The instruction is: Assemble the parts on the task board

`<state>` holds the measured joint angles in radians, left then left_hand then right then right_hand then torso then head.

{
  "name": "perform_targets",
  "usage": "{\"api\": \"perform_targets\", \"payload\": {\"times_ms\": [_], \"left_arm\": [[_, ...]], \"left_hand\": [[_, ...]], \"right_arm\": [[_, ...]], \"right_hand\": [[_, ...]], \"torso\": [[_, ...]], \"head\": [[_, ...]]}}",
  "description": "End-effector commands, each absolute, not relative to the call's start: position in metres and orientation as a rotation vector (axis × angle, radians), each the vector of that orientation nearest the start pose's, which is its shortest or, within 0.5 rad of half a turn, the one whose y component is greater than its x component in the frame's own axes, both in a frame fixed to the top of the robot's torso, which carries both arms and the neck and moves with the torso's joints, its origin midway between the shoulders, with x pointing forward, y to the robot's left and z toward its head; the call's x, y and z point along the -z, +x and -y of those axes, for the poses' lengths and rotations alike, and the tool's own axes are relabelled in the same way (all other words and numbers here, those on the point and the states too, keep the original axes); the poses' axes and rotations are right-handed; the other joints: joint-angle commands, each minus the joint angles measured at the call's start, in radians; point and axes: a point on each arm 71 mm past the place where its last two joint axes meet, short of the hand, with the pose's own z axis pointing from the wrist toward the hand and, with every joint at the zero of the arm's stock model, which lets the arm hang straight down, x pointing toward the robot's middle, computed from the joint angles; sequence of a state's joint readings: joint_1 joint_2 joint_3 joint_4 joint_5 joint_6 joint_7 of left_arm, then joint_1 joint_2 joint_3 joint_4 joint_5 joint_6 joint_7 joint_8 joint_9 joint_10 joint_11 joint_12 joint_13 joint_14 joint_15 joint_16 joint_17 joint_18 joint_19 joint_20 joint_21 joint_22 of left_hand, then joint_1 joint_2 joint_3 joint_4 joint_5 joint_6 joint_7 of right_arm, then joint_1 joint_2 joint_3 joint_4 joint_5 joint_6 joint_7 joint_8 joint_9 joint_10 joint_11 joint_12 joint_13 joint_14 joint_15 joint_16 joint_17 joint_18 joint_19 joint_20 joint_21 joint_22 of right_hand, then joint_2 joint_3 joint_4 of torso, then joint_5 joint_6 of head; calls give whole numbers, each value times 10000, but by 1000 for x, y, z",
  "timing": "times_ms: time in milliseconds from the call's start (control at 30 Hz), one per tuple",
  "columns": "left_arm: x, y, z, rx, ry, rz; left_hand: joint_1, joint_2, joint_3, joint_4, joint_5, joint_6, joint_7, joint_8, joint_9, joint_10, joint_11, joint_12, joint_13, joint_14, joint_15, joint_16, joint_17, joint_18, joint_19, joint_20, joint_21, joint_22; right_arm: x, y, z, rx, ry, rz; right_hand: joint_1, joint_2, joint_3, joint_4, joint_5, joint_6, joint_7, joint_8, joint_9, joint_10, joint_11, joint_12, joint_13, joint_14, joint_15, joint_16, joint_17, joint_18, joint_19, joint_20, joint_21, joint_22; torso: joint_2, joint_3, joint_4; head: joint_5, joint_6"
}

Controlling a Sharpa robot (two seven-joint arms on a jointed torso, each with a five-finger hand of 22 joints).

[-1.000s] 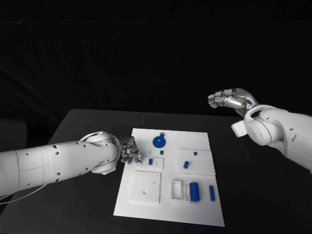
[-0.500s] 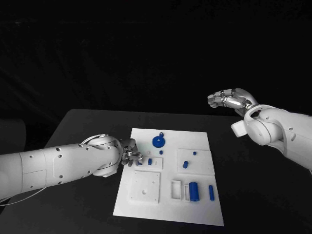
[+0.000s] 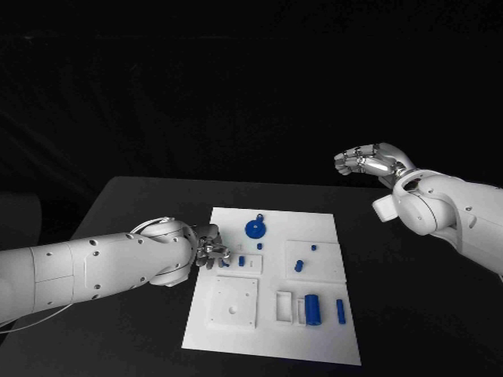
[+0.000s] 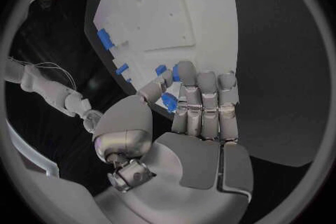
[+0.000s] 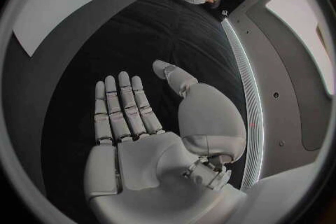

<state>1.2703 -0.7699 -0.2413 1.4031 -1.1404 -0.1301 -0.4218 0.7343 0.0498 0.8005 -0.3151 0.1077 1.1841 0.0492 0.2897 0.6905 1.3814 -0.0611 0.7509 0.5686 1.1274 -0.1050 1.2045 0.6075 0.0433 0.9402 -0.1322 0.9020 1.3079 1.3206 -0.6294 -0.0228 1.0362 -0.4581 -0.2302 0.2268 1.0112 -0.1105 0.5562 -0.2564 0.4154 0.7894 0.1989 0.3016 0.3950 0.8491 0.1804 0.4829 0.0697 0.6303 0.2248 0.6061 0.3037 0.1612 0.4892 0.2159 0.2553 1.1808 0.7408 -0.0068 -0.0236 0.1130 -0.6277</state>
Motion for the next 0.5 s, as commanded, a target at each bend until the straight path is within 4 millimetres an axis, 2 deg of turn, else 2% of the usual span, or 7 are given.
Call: {"api": "perform_targets", "payload": {"times_ms": [33, 267, 367, 500], "left_arm": [[251, 489, -221, 3539, -1674, -21181], [249, 489, -222, 3731, -1756, -20888], [249, 490, -223, 3757, -1809, -20785], [249, 490, -224, 3730, -1799, -20829]], "left_hand": [[43, 102, 316, 242, 30, 258, -215, 34, 19, 86, -126, 13, 18, 33, -33, 42, 14, 131, 44, -706, 49, 207], [48, 99, 324, 240, 28, 260, -217, 37, 19, 87, -128, 13, 23, 36, -34, 43, 17, 132, 44, -708, 53, 207], [49, 98, 328, 241, 26, 260, -217, 37, 19, 87, -128, 13, 25, 36, -34, 42, 17, 133, 44, -708, 54, 207], [53, 92, 334, 243, 18, 258, -217, 37, 18, 85, -130, 10, 28, 36, -34, 41, 18, 133, 43, -709, 56, 206]], "right_arm": [[137, 587, 240, -11586, 6797, -14994], [138, 587, 241, -11542, 6831, -14984], [139, 588, 242, -11517, 6849, -14980], [140, 587, 242, -11523, 6855, -15000]], "right_hand": [[-30, 62, -38, -2, 41, 60, 119, 70, -12, 86, -11, -46, -10, -53, 11, 27, -14, -160, -81, -18, -39, 12], [-36, 60, -44, 2, 47, 61, 119, 71, -14, 88, -11, -46, -10, -58, 14, 29, -23, -162, -82, -17, -48, 18], [-35, 61, -44, 2, 50, 60, 119, 70, -15, 87, -11, -48, -10, -61, 14, 29, -27, -162, -84, -17, -52, 21], [-29, 63, -41, -1, 66, 57, 119, 69, -18, 84, -11, -52, -11, -68, 17, 30, -36, -163, -88, -17, -63, 26]], "torso": [[6, -4, 2], [1, 7, -1], [-2, 11, 15], [-4, 6, 13]], "head": [[-21, -2], [-3, -11], [-5, -5], [1, 22]]}}
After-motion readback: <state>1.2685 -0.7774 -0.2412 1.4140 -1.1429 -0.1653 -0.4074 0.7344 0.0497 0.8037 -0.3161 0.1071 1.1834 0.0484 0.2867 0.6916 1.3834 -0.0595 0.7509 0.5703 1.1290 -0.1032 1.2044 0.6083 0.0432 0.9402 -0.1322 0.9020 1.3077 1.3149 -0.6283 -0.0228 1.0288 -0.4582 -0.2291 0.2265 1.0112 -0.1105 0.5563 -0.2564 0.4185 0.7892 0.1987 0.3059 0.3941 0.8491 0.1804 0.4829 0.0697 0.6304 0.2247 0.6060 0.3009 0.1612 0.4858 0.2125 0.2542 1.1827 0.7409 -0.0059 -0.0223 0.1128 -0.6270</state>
